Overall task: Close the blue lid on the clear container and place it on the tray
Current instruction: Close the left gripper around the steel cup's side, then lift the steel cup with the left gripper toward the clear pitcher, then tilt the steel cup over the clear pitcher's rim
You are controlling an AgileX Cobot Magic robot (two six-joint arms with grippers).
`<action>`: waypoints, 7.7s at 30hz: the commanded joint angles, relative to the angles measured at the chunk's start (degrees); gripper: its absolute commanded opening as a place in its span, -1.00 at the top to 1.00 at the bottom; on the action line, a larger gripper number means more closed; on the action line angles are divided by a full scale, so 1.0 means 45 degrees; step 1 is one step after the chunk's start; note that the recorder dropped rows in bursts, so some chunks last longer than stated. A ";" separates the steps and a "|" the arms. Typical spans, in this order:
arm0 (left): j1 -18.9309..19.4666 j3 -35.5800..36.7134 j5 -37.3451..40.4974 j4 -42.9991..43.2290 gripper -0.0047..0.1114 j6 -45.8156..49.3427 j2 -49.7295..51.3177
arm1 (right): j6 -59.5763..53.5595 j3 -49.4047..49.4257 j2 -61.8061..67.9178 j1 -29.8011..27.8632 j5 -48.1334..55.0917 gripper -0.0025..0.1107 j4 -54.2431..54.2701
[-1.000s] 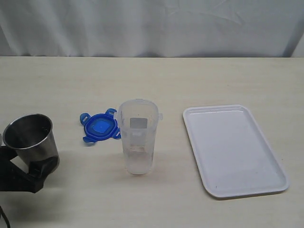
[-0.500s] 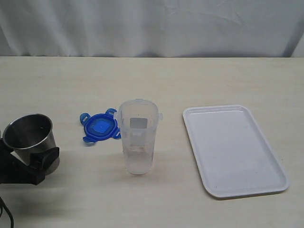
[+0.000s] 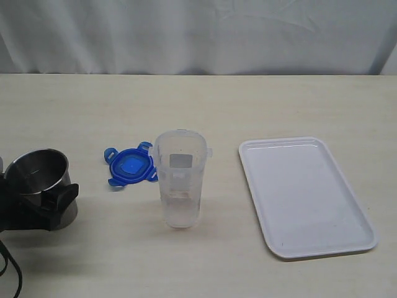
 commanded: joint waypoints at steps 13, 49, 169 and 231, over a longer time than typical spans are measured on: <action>0.0039 -0.0057 -0.0285 -0.0116 -0.61 -0.0057 0.0017 | -0.0102 0.0021 -0.0058 -0.0046 -0.0008 0.89 0.0022; 0.0039 -0.0075 -0.0688 0.0924 0.92 -0.0893 0.0017 | -0.0102 0.0021 -0.0058 -0.0046 -0.0008 0.89 0.0022; -0.2989 -0.9655 0.3902 1.4108 0.92 -0.7626 -0.0501 | -0.0102 0.0021 -0.0058 -0.0046 -0.0008 0.89 0.0022; -0.4404 -0.9678 0.5007 0.8470 0.92 -0.2961 -0.0501 | -0.0102 0.0021 -0.0058 -0.0046 -0.0008 0.89 0.0022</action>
